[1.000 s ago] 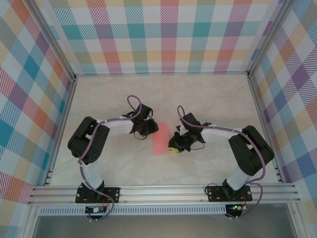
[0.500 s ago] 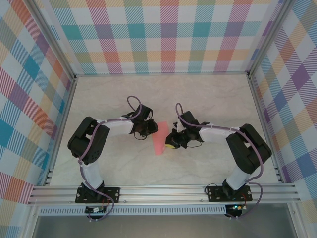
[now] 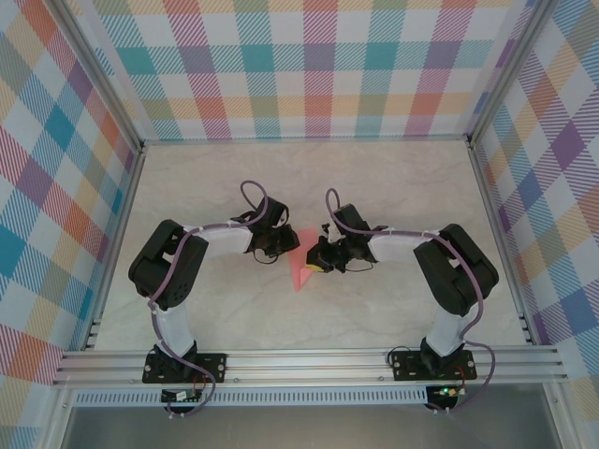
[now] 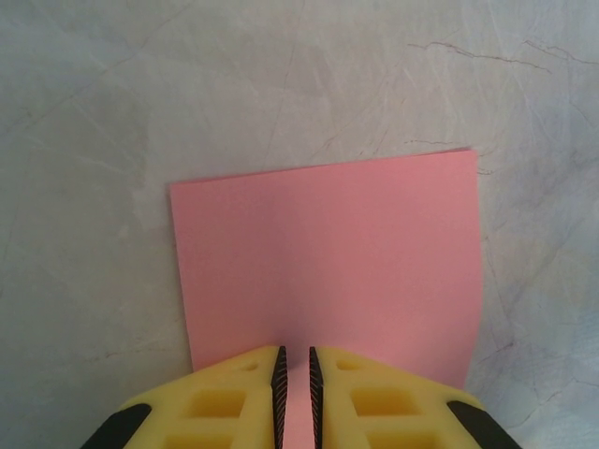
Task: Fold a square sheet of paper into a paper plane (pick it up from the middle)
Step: Third fold the triangle at the center of the table.
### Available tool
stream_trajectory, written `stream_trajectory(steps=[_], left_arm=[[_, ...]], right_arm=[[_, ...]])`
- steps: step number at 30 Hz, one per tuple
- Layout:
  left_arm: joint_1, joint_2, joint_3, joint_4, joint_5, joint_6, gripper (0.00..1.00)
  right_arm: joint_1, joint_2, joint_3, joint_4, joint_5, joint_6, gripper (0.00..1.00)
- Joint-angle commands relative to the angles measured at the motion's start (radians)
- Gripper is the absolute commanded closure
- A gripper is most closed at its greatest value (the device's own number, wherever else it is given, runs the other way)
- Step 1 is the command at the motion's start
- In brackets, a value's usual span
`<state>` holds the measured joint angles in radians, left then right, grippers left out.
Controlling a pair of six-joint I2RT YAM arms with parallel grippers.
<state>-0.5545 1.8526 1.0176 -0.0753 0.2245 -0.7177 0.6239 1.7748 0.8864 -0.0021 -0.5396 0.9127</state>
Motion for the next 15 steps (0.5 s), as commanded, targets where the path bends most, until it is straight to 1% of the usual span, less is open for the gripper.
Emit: stream_trajectory(steps=[1, 15], left_arm=[[0.009, 0.024, -0.022, -0.017, -0.001, -0.004, 0.83], [0.009, 0.028, -0.02, -0.02, 0.007, 0.0, 0.83]], right_arm=[[0.007, 0.024, 0.023, 0.044, -0.01, 0.003, 0.91], [0.007, 0.108, 0.086, 0.045, -0.057, -0.053, 0.9]])
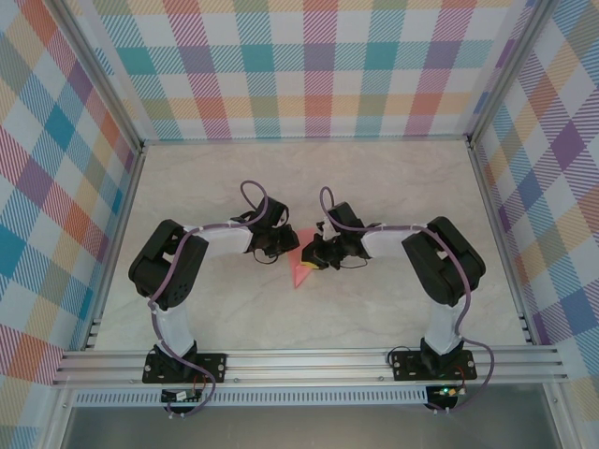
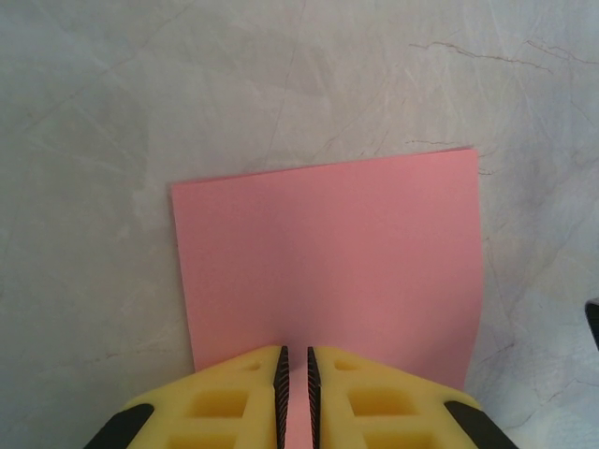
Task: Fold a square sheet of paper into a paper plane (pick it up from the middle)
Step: Third fold the triangle at the center of the table.
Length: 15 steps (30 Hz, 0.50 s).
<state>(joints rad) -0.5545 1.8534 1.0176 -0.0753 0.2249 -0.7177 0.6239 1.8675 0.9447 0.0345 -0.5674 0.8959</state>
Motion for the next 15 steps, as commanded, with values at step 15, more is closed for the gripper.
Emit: stream_trajectory(steps=[15], left_arm=[[0.009, 0.024, -0.016, -0.021, 0.013, 0.0, 0.83]], right_arm=[[0.008, 0.069, 0.096, -0.057, -0.082, -0.128, 0.88]])
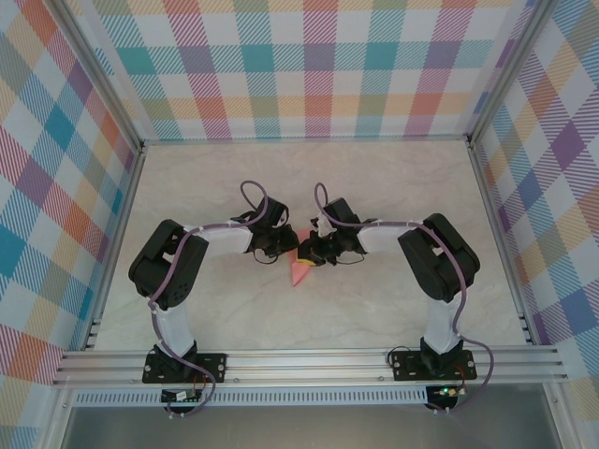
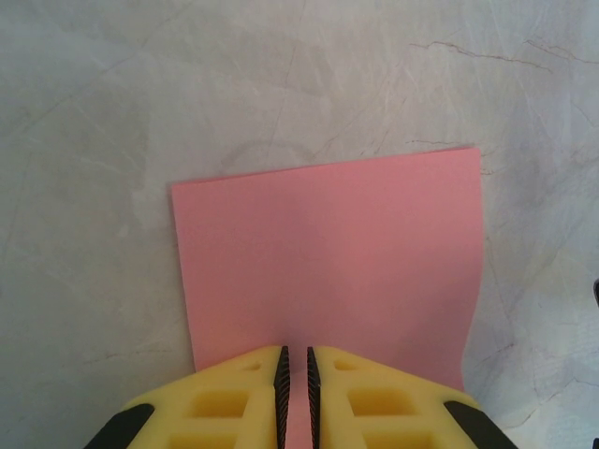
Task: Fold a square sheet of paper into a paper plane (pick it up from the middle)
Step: Third fold the triangle at the center of the table.
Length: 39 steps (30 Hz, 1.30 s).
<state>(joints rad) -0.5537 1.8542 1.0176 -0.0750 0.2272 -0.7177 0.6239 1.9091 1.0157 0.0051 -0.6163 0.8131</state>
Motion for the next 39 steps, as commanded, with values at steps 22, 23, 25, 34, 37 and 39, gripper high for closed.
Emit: stream_trajectory(steps=[22, 23, 25, 34, 37, 39], left_arm=[[0.008, 0.017, -0.02, -0.02, 0.015, -0.004, 0.84], [0.008, 0.017, -0.022, -0.019, 0.015, -0.004, 0.83], [0.008, 0.017, -0.021, -0.019, 0.015, -0.005, 0.84], [0.008, 0.016, -0.022, -0.018, 0.017, -0.006, 0.84], [0.008, 0.015, -0.021, -0.018, 0.017, -0.006, 0.84], [0.008, 0.015, -0.022, -0.017, 0.017, -0.006, 0.84]], right_arm=[[0.02, 0.064, 0.052, -0.049, -0.023, -0.057, 0.87], [0.02, 0.065, 0.052, -0.047, -0.021, -0.055, 0.87], [0.021, 0.068, 0.056, -0.045, -0.021, -0.054, 0.87], [0.021, 0.088, 0.069, -0.042, -0.023, -0.053, 0.87], [0.022, 0.089, 0.07, -0.043, -0.019, -0.055, 0.86], [0.02, 0.092, 0.071, -0.044, -0.019, -0.057, 0.86]])
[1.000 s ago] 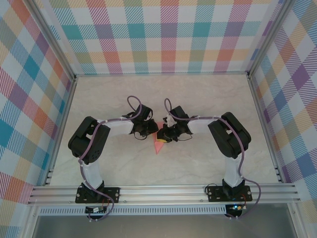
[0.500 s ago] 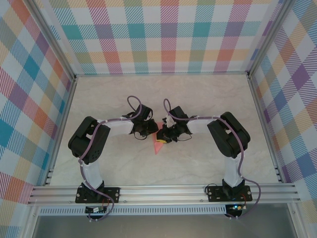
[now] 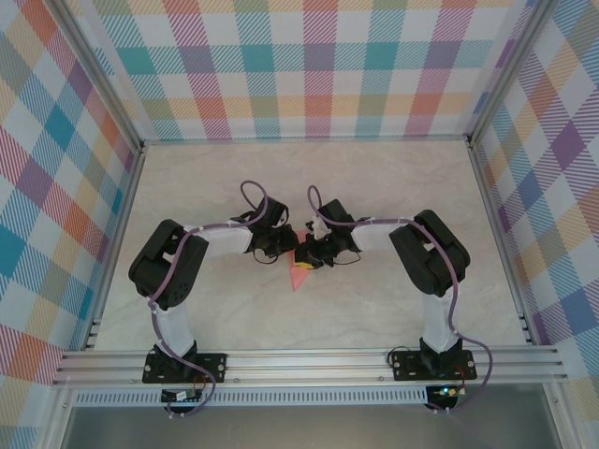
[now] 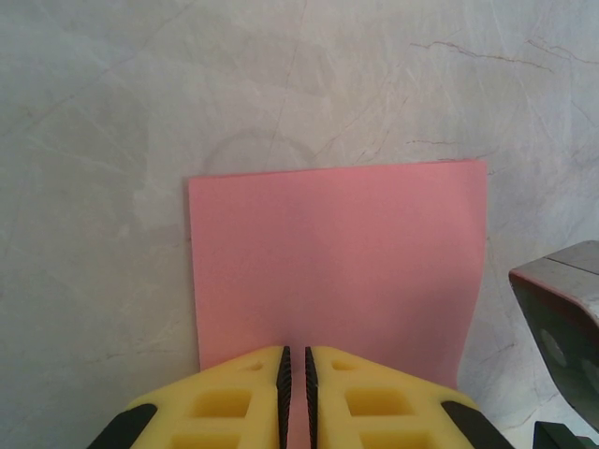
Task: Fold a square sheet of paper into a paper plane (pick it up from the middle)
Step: Third fold the triangle at the center of the table.
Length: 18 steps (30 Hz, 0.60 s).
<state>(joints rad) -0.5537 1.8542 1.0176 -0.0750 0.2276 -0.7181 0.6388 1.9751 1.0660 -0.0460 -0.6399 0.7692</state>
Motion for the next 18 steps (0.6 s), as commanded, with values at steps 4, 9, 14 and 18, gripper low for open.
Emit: stream_trajectory(steps=[4, 9, 14, 18], left_arm=[[0.008, 0.014, -0.021, -0.017, 0.014, -0.005, 0.85], [0.008, 0.009, -0.023, -0.018, 0.015, -0.006, 0.85], [0.008, 0.009, -0.021, -0.02, 0.014, -0.007, 0.85], [0.008, 0.01, -0.023, -0.019, 0.014, -0.006, 0.85]], right_arm=[[0.007, 0.031, 0.017, 0.006, 0.012, -0.012, 0.86], [0.006, 0.034, 0.013, 0.012, 0.03, -0.004, 0.87], [0.007, 0.036, 0.01, 0.02, 0.036, 0.005, 0.87], [0.006, 0.039, 0.01, 0.024, 0.035, 0.009, 0.87]])
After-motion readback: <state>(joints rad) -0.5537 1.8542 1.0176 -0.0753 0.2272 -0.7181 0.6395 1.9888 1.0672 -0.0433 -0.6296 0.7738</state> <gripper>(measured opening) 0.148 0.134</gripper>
